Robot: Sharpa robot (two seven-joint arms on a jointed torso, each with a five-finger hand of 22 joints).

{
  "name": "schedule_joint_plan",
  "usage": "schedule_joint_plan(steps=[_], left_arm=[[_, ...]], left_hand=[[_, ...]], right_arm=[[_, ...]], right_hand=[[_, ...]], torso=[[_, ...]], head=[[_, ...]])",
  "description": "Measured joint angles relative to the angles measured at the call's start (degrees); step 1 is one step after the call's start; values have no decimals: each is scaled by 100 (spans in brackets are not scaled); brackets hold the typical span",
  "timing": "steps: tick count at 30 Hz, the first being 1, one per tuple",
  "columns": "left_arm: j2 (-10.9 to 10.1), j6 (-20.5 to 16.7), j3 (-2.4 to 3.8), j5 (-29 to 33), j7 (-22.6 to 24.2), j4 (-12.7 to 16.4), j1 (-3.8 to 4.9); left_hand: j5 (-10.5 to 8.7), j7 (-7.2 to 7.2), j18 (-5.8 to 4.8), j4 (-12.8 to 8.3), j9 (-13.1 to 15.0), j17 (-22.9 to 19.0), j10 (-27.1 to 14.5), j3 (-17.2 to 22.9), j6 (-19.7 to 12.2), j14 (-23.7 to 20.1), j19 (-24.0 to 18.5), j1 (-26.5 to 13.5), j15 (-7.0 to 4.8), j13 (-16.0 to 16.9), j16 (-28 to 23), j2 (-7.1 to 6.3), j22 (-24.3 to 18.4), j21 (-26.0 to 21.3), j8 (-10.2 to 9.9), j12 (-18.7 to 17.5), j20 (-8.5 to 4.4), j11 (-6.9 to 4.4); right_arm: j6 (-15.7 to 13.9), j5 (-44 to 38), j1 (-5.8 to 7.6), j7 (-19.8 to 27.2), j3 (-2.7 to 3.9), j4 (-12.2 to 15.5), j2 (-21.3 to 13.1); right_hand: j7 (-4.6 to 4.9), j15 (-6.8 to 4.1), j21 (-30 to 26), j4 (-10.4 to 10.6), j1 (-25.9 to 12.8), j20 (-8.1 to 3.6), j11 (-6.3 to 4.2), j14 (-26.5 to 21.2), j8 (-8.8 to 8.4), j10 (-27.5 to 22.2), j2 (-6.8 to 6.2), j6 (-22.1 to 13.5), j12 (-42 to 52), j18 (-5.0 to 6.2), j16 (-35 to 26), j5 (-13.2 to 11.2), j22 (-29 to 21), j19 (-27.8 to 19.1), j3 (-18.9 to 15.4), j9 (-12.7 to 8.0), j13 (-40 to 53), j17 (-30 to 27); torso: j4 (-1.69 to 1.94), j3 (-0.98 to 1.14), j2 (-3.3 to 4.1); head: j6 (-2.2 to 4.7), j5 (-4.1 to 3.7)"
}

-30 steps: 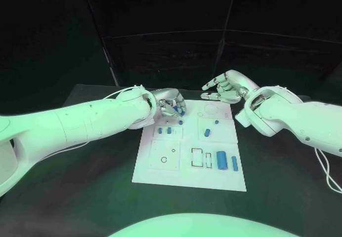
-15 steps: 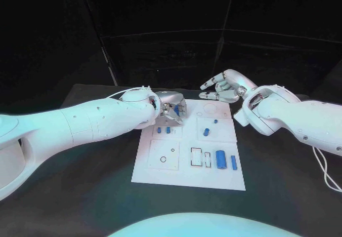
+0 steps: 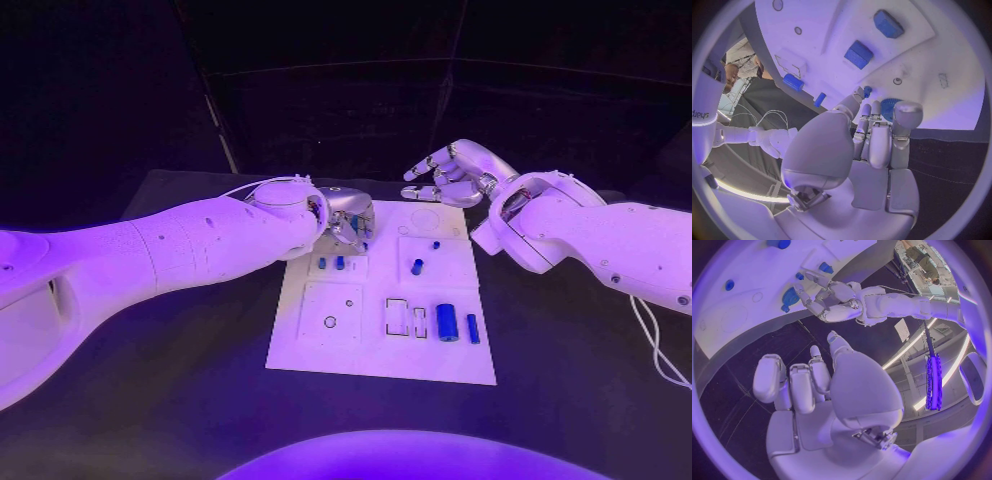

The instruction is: Assemble the parts on the task board

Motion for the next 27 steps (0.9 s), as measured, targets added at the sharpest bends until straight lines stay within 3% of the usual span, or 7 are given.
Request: schedule_joint_plan(steps=[10, 27], left_arm=[[48, 122, 0, -70, -76, -29, -24], [132, 211, 7, -98, -143, -128, -50]], left_hand=[[0, -46, 1, -30, -77, -20, 229, 140, 177, 20, 77, 30, -21, -131, 27, 30, 143, 143, -48, -84, -35, -53], [0, -29, 1, -37, -204, -84, 348, 274, 237, 20, 128, -4, -21, -289, 27, -4, 238, 246, -185, -238, -47, -31]], right_arm=[[0, 0, 0, -1, 0, -1, 7], [2, 0, 0, -1, 0, -3, 20]], right_hand=[[0, 0, -22, 0, 0, 0, 0, 0, 0, 0, 0, 0, 0, 0, 0, 21, 0, 0, 0, 0, 0, 0], [0, 0, -22, 0, 23, 0, 0, 0, 0, 0, 23, 0, 0, 0, 0, 21, 0, 0, 0, 0, 1, -1]], torso=[[0, 3, -3], [3, 1, -4]], head=[[-12, -7], [-16, -27]])
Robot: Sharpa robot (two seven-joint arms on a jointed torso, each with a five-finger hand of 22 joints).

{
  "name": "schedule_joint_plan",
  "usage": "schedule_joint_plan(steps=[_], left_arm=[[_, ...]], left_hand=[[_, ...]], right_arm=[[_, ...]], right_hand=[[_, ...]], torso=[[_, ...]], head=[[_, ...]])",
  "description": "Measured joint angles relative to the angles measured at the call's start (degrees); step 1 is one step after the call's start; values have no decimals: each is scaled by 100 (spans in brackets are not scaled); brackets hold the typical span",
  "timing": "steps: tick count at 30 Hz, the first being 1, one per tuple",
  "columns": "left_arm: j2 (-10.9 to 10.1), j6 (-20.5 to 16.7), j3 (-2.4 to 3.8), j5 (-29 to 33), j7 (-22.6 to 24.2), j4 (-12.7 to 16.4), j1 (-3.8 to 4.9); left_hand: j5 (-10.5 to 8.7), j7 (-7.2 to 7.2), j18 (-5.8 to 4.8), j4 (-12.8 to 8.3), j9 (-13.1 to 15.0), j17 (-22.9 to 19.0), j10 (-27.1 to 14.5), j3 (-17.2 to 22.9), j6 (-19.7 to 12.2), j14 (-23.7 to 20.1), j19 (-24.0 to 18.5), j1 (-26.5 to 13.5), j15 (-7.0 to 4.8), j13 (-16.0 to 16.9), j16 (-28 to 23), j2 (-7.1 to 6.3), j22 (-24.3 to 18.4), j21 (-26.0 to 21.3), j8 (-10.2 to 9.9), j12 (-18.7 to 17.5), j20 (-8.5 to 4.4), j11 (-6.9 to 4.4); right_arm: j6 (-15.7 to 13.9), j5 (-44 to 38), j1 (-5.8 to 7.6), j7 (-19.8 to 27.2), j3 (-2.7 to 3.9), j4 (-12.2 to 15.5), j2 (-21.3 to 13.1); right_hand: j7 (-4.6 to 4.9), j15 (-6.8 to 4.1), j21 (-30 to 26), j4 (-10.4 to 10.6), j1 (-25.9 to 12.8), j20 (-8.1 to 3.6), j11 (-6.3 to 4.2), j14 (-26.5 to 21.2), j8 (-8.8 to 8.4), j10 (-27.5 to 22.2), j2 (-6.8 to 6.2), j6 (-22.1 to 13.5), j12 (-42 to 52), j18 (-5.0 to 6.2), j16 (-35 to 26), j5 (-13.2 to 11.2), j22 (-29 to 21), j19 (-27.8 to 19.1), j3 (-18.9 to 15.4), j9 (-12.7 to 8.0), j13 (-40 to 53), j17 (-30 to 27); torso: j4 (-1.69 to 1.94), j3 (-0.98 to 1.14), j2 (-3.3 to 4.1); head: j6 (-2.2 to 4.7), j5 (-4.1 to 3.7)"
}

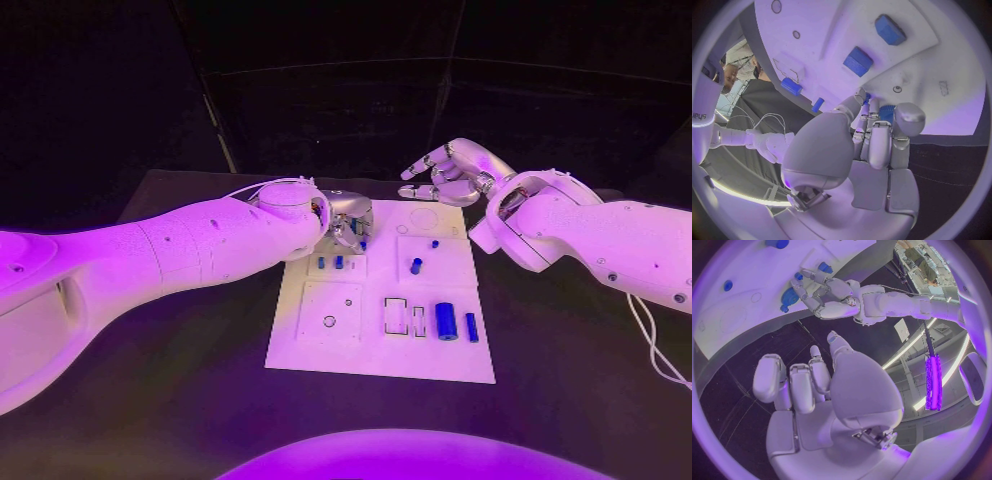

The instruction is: Assemble the parts on the task board

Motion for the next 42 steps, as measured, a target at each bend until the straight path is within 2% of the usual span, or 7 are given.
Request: schedule_joint_plan(steps=[10, 13, 16, 25, 32, 38, 42], left_arm=[[56, 2, 13, -4, -9, -77, -10], [63, 1, 16, -4, -9, -96, -13], [59, -19, 18, -4, -3, -104, -19], [7, -166, 9, 0, 75, -79, -49], [-205, -341, 8, 49, 112, 128, -67], [-455, -498, 236, 180, 119, 482, -62], [-639, -581, 318, 279, 120, 673, -51]], left_hand=[[0, -48, 0, 70, -35, -19, 226, 154, 134, 20, 38, -83, -20, -62, 34, 100, 35, 21, -22, -30, 4, -64], [0, -71, 0, 52, -38, -19, 365, 298, 259, 36, 55, -23, -42, -81, 34, 234, 59, 53, -23, -30, -14, -94], [-2, -61, -88, -12, -61, -25, 493, 473, 348, 29, 74, 41, -73, -100, 34, 297, 100, 93, -16, -88, -33, -124], [-18, -58, -87, -142, -84, -60, 593, 667, 432, 29, 93, 44, -72, -160, 57, 297, 152, 119, -34, -237, -51, -103], [-18, -18, -87, -198, -132, -100, 612, 816, 429, 29, 93, -40, -72, -225, 57, 212, 210, 199, -129, -398, -51, -85], [-18, -17, -87, -237, -159, -116, 628, 903, 430, 29, 127, -85, -72, -257, 57, 168, 276, 255, -167, -467, -44, -68], [-18, -17, -86, -247, -169, -129, 635, 943, 430, 29, 154, -95, -72, -261, 57, 158, 323, 287, -167, -488, -30, -62]], right_arm=[[1, 0, 0, 1, 0, -2, 13], [1, 0, 0, 1, 0, 0, 11], [1, 0, 0, 1, 0, 2, 8], [1, 0, 0, 1, 0, 4, 6], [-2, 0, 0, 2, 0, 2, -9], [-4, 0, 0, 2, 0, -19, -18], [-5, 0, 0, 2, 0, -35, -16]], right_hand=[[0, 0, 0, 0, 0, 0, 0, 0, 0, 0, 0, 0, 0, 0, 0, 0, 0, 0, 0, 0, 0, 4], [0, 0, 0, 0, 0, 0, 0, 0, 0, 0, 0, 0, 0, 0, 0, 0, 0, 0, 0, 0, 0, 4], [0, 0, 0, -16, 0, 0, 0, 0, 0, 0, 0, 0, 0, 0, 0, 0, 0, 0, -16, 0, 0, 4], [0, 0, 0, -16, 0, 0, 0, 0, 0, 0, 0, 0, 0, 0, 0, 0, 0, 0, -16, 0, 1, 3], [0, 0, 0, -16, 0, 0, 0, 0, 0, 0, 0, 0, 0, 0, 0, 0, 0, 0, -16, 0, 1, 3], [0, 0, 0, -16, 0, 0, 0, 0, 0, 0, 0, 0, 0, 0, 0, 0, 0, 0, -16, 0, 1, 2], [0, 0, 0, -16, 0, 0, 0, 0, 0, 0, 0, 0, 0, 0, 0, 0, 0, 0, -16, 0, 1, 2]], torso=[[-2, 1, 4], [-3, 1, 3], [-3, 1, 2], [2, 1, -1], [10, -1, -2], [13, -1, -7], [19, -2, -8]], head=[[4, -29], [-1, -38], [-5, -43], [3, -52], [14, -73], [35, -90], [57, -87]])
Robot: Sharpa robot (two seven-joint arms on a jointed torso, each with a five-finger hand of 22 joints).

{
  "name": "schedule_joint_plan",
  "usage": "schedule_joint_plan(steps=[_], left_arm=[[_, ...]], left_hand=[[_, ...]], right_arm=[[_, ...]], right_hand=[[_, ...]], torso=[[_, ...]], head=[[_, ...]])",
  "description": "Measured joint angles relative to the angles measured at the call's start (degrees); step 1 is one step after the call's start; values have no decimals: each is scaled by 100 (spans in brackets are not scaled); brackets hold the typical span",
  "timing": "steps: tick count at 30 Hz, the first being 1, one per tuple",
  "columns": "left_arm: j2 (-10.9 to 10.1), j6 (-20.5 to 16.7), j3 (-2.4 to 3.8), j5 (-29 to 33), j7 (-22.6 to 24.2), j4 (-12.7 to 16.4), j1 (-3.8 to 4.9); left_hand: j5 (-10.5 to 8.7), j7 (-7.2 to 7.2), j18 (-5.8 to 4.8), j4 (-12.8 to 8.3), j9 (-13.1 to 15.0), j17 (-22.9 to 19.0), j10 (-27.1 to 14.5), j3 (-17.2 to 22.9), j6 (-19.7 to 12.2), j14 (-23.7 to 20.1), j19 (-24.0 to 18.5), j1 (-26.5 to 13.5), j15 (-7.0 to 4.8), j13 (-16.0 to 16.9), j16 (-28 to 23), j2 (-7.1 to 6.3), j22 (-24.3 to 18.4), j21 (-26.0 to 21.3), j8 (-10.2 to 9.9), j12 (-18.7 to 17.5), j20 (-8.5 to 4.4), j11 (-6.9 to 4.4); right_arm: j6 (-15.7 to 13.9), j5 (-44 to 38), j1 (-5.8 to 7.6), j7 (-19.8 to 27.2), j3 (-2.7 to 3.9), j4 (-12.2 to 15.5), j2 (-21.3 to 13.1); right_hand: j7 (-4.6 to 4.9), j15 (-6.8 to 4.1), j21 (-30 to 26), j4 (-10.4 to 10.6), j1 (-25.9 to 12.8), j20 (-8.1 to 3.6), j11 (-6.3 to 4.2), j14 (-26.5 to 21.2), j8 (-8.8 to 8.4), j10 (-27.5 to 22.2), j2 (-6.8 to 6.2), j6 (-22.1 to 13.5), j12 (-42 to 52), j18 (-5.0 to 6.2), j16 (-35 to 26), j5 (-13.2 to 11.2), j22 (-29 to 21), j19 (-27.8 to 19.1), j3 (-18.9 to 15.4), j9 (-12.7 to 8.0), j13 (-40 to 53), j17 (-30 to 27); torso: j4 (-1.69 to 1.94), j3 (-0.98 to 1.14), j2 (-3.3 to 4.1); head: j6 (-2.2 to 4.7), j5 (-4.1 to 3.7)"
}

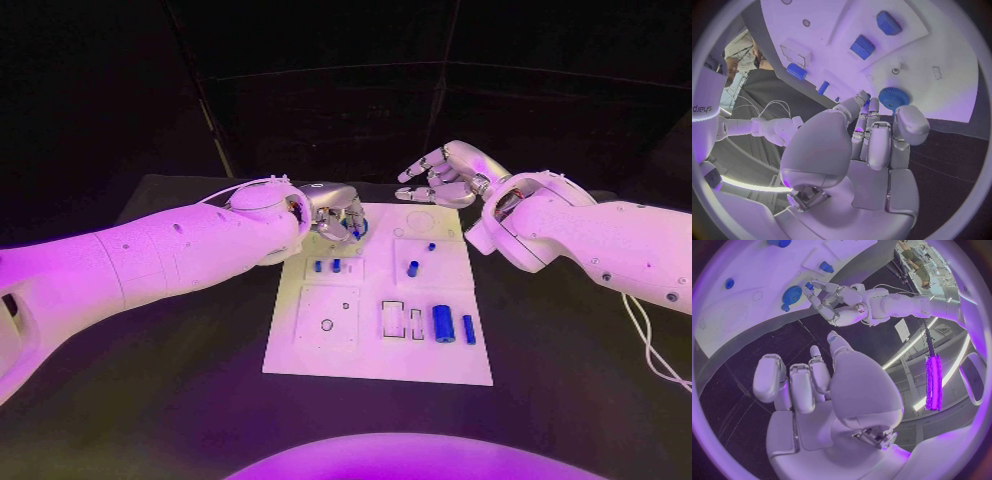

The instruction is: Assemble the parts on the task board

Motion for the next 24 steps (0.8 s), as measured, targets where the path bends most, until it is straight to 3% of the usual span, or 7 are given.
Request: schedule_joint_plan(steps=[12, 24], left_arm=[[-499, -6, 36, 298, -53, 286, -6], [-528, 133, 36, 420, -121, 145, -33]], left_hand=[[0, 20, 0, -6, -9, -16, 40, 37, 20, 0, 0, -25, 0, -13, 0, -25, 27, 31, -27, -28, 0, 0], [0, 20, 0, -38, -17, -58, 60, 69, 20, 0, 0, -46, 0, -12, 0, -46, 26, 31, -28, -67, 0, 20]], right_arm=[[1, -1, 0, -1, 0, -16, -17], [1, -1, 0, -2, 0, -21, -13]], right_hand=[[0, 0, 0, 0, 0, 0, 0, 0, 0, 0, 0, 0, 0, 0, 0, 0, 0, 0, 0, 0, 0, -1], [0, 0, 0, 0, 24, 0, 0, 0, 0, 0, 24, 0, 0, 0, 0, 0, -13, 0, 0, 0, 1, -1]], torso=[[4, 0, 0], [-5, 3, 6]], head=[[10, 35], [9, 74]])
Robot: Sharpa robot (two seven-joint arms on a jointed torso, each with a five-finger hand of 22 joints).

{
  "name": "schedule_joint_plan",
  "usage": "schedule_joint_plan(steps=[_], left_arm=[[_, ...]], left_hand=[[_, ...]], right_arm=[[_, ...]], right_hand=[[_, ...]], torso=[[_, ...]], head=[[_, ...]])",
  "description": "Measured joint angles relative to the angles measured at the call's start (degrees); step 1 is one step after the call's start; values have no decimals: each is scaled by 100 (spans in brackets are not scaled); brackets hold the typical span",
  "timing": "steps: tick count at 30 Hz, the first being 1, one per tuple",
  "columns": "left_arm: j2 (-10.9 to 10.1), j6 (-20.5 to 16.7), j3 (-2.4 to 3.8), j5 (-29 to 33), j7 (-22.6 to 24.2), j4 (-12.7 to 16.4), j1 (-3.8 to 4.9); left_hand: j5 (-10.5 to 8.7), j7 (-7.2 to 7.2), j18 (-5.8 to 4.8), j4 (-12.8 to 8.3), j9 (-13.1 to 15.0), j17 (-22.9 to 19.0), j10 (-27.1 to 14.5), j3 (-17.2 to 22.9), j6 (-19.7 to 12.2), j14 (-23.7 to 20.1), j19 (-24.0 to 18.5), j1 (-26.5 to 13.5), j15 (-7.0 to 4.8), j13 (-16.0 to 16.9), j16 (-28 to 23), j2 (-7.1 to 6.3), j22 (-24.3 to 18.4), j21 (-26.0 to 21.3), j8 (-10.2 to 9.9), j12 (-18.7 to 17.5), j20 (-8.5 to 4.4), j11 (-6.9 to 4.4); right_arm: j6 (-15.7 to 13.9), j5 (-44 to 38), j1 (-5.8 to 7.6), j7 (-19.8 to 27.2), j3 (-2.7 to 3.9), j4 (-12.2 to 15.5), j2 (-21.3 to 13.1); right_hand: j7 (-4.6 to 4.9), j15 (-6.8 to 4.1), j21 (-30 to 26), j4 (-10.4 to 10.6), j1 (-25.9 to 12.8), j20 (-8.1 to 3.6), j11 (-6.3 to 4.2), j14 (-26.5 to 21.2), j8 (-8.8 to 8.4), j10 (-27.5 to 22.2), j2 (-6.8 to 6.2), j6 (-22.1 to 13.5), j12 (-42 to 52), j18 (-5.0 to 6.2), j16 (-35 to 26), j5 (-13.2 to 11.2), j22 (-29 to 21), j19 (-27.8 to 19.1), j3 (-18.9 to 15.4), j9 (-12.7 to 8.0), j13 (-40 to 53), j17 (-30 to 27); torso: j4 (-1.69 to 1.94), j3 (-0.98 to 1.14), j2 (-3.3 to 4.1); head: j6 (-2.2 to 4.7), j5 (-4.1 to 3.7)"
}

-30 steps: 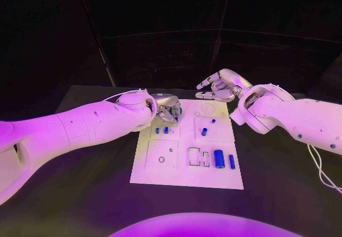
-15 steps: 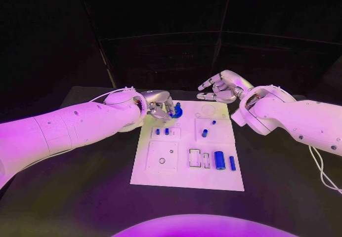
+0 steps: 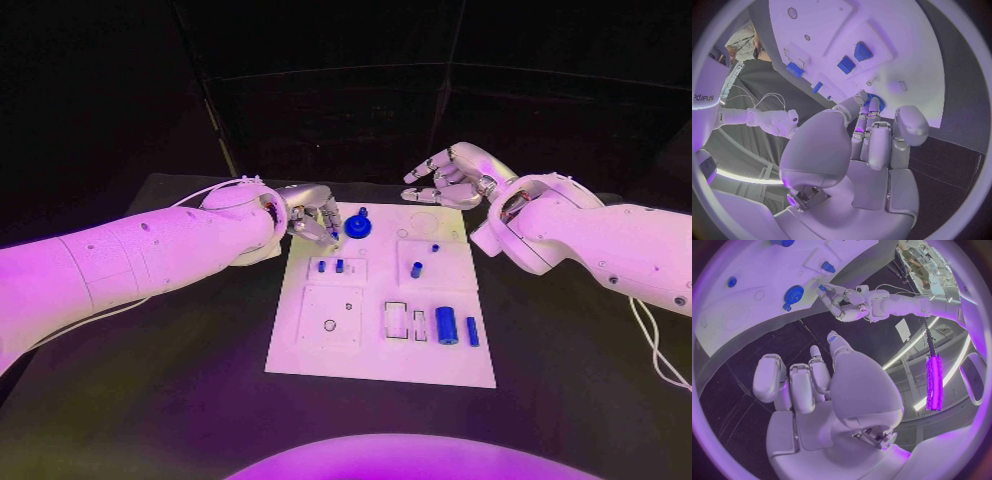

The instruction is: Assemble the parts on the task board

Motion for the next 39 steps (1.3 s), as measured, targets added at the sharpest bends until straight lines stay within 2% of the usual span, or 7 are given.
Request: schedule_joint_plan(steps=[18, 39], left_arm=[[147, 314, -4, 41, -81, -230, -74], [203, 454, 2, 52, -133, -261, -87]], left_hand=[[0, 20, 0, 14, -11, -39, 21, 18, 20, 0, 0, -26, 0, -6, 0, -28, -25, 0, -21, 0, 0, -21], [0, 18, 0, -1, -16, -64, 20, 33, 18, 0, 0, -26, 1, -4, 0, -74, -51, -31, -21, -23, 0, -20]], right_arm=[[0, 0, 0, 0, 0, 6, 0], [1, 0, 0, -2, 0, 4, 7]], right_hand=[[0, 0, 0, 0, 0, 0, 0, 0, 0, 0, 0, 0, 0, 0, 0, 0, 1, 0, 0, 0, 0, -1], [0, 0, 0, 0, 0, 0, 0, 0, 0, 0, 0, 0, 0, 0, 0, 0, 2, 0, 0, 0, 0, -1]], torso=[[-7, 1, 2], [-7, -2, 2]], head=[[-13, 20], [-29, 3]])
